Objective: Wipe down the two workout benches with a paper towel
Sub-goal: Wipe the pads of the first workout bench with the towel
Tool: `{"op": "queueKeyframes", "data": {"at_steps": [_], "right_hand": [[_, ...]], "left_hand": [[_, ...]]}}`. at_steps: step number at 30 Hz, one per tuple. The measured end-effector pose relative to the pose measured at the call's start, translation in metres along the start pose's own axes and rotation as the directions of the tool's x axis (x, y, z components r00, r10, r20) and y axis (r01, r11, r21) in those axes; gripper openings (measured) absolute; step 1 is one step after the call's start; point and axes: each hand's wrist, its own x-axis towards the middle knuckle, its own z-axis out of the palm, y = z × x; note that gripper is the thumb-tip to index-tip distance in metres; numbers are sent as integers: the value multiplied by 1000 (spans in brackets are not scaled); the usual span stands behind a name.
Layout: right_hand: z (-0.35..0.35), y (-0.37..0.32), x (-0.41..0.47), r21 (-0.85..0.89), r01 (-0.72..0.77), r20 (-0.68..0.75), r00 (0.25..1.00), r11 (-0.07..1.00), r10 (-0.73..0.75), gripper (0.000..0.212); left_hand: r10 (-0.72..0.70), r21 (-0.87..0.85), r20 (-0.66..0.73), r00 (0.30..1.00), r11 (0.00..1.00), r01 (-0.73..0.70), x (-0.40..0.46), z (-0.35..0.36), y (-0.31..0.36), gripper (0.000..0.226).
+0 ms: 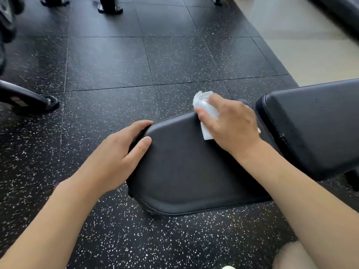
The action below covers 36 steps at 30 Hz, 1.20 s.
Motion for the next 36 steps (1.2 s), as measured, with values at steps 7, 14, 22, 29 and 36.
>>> {"op": "queueKeyframes", "data": {"at_steps": [7, 14, 22, 29, 36], "right_hand": [[1, -98, -88, 255, 472, 79, 860, 844, -505, 42], [10, -36, -12, -92, 124, 70, 991, 988, -118, 52], [15, -97, -67, -49, 481, 32, 877, 875, -480, 39], [14, -48, -35, -101, 413, 26, 910, 905, -413, 42], [1, -1, 4, -51, -60, -6, 998, 997, 60, 49]], "left_hand": [[-76, -68, 55, 996, 994, 80, -14, -14, -14, 44], [-75, 21, 13, 997, 997, 75, -19, -12, -8, 43], [-76, 79, -28, 997, 994, 78, -20, -18, -12, 36], [-30, 55, -97, 995, 998, 35, -16, -11, -5, 27], [5, 89, -90, 996, 996, 3, -12, -3, 7, 42]]}}
